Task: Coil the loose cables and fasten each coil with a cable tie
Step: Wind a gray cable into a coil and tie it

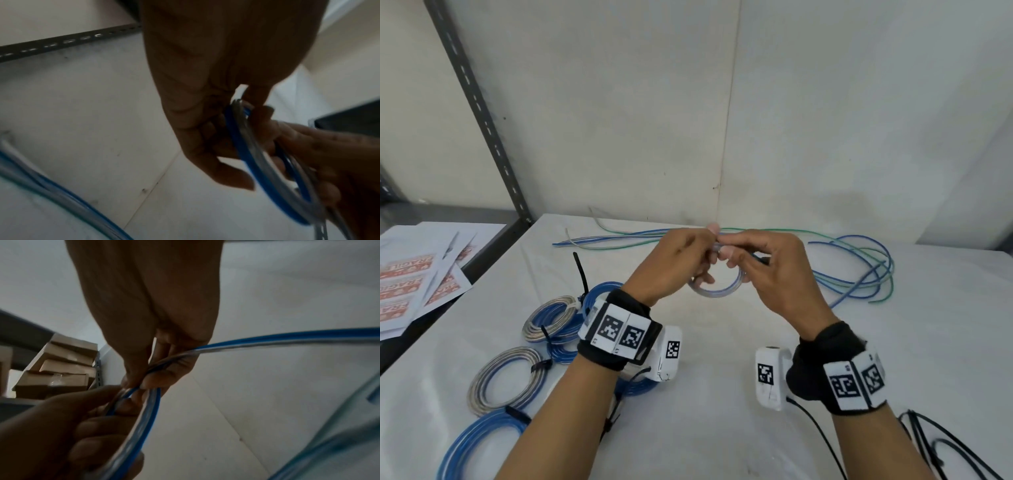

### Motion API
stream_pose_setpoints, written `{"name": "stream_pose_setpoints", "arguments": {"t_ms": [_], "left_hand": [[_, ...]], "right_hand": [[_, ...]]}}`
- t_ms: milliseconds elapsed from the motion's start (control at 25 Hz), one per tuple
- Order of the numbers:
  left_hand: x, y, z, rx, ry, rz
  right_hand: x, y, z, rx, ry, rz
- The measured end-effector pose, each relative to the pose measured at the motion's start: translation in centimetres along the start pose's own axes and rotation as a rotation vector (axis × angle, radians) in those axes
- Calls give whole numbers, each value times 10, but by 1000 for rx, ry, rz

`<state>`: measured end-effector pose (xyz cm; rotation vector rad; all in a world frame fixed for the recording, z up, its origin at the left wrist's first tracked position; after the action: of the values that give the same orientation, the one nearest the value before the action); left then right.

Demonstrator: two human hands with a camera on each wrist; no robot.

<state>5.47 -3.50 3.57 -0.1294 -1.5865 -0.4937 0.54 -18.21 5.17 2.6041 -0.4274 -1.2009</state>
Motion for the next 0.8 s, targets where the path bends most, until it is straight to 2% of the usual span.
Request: {"name": "stream_pose_setpoints", "arguments": {"t_ms": [80, 160, 280, 400, 520, 640, 720, 800], "left_hand": [[3, -6, 3, 4, -74, -136], [7, -3, 5, 92, -140, -149], [12, 13, 4, 260, -176, 55], [13, 16, 4, 297, -189, 323], [11, 13, 4, 246, -133, 411], [12, 11, 4, 79, -74, 251], [16, 9, 8, 34, -146, 28], [21, 6, 11, 48, -228, -71]], "right_hand": [[-1, -2, 0, -47, -6, 47], [-3, 3, 0, 29, -24, 4], [-3, 11, 1, 182, -28, -64], [-6, -8, 4, 243, -62, -201], [-9, -11, 3, 318, -41, -295], [-9, 7, -1, 234, -44, -234], [-9, 15, -1, 155, -56, -166], [-9, 16, 0, 134, -60, -161]]}}
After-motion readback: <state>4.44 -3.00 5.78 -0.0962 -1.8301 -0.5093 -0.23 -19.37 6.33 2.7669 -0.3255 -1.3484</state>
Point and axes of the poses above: each hand's wrist, its own z-axis away from the middle knuckle, its own y-axis out of the back of the hand, x = y × z, the point moved 6 cm from there along -z, towards the middle knuckle, and after that the axes turned 10 degrees about y, right-handed, at the moved point
